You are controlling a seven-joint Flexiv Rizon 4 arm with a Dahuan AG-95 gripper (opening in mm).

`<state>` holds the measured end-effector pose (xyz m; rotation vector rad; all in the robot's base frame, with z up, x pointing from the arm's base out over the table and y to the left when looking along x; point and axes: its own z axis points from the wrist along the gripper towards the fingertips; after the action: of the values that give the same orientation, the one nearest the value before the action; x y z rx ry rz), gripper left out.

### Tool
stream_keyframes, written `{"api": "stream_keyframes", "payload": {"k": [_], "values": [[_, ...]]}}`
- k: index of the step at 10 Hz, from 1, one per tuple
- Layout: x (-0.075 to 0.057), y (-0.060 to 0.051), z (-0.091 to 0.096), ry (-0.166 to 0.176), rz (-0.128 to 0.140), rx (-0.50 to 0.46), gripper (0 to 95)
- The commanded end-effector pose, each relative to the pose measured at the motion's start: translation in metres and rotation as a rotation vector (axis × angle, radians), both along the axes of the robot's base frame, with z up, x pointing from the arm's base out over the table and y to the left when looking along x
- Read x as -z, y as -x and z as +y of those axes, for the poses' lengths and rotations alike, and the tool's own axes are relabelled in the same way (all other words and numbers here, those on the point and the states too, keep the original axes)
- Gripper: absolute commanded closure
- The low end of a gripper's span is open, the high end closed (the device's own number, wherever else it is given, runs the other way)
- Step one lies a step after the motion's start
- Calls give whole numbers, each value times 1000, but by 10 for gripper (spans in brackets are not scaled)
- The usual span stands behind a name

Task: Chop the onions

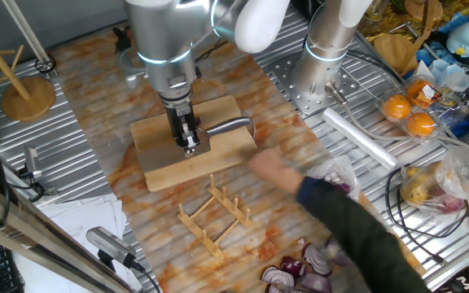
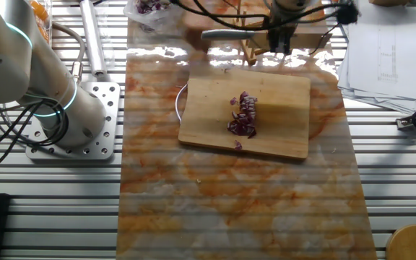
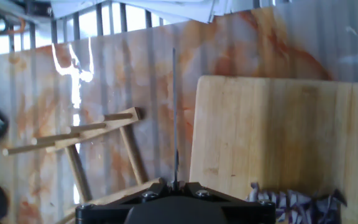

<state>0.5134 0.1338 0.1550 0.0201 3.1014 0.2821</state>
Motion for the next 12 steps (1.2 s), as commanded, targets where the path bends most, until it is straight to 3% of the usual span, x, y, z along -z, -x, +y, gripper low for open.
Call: {"api": "stream_keyframes", "payload": {"k": [1,2,3,5,7,10,12], "values": [[-4,0,8,-20,-6,29,950],[-2,-2,16,-32,-27,20,950],[4,-3,22,-67,-31,24,950],[18,-4,37,-80,-25,-44,950],[20,-4,39,16,9,-148,950],[21,-4,38,45,42,-170,950],[23,-2,32,148,69,-221,950]]}}
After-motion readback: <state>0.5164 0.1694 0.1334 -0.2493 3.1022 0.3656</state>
